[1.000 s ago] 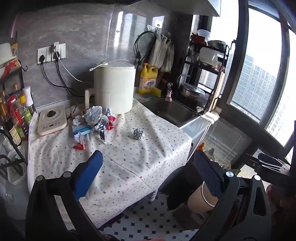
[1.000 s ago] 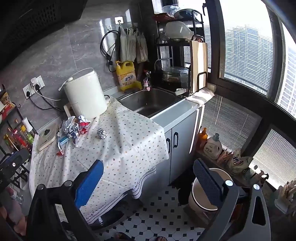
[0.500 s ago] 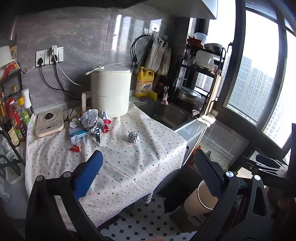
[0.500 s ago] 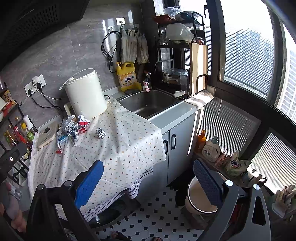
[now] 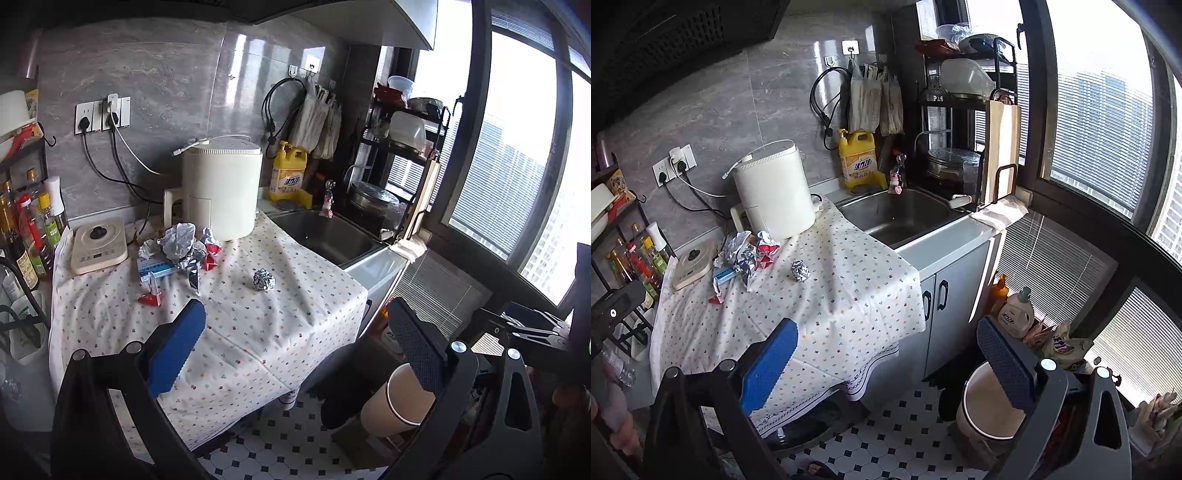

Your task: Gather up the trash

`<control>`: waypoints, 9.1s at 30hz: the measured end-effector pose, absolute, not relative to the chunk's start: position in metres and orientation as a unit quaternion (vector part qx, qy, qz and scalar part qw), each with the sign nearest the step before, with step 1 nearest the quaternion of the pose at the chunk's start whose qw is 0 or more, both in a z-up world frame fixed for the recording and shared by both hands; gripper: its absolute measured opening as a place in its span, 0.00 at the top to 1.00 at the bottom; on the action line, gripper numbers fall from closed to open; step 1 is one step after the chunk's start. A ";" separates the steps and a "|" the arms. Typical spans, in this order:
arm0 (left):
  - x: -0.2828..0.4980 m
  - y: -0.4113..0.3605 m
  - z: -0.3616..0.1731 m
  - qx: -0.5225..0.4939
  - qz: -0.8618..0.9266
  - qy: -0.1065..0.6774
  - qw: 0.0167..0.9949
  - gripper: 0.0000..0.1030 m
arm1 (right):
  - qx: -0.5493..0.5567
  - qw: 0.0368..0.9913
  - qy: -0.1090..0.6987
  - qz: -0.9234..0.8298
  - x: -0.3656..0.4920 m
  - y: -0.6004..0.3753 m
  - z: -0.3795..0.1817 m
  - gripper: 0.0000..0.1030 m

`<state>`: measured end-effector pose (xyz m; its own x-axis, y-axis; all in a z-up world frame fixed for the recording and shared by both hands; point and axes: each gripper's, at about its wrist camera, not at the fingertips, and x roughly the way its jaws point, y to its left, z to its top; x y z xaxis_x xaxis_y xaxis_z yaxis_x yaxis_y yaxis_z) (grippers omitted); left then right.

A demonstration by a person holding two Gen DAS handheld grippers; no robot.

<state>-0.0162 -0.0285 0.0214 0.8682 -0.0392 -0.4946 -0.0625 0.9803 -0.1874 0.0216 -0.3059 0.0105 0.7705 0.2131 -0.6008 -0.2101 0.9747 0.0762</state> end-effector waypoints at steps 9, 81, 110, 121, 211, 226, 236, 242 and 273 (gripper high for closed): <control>-0.023 -0.025 0.026 -0.107 0.009 0.251 0.962 0.05 | 0.005 0.942 0.315 0.119 0.021 -0.309 0.020 0.07; 0.159 0.223 -0.146 -0.194 0.039 0.401 0.894 0.50 | 0.008 0.897 0.403 0.182 0.187 -0.085 -0.106 0.19; 0.182 0.255 -0.167 -0.207 0.090 0.412 0.883 0.87 | -0.032 0.859 0.448 0.246 0.287 -0.030 -0.184 0.70; 0.161 0.171 -0.126 -0.199 0.108 0.372 0.900 0.87 | -0.004 0.868 0.409 0.280 0.242 -0.126 -0.137 0.70; 0.188 -0.047 -0.082 -0.148 -0.034 0.318 0.936 0.06 | 0.074 0.932 0.330 0.130 0.168 -0.352 -0.110 0.07; 0.130 0.109 -0.073 -0.168 0.084 0.228 0.955 0.06 | 0.030 0.918 0.329 0.220 0.187 -0.199 -0.105 0.07; 0.151 0.176 -0.088 -0.136 0.085 0.256 0.953 0.06 | 0.038 0.920 0.330 0.207 0.196 -0.120 -0.114 0.07; 0.190 0.193 -0.094 -0.116 0.040 0.288 0.950 0.15 | 0.041 0.925 0.338 0.171 0.194 -0.102 -0.117 0.07; 0.250 0.227 -0.128 -0.229 0.037 0.334 0.914 0.86 | -0.009 0.896 0.373 0.240 0.279 -0.046 -0.115 0.08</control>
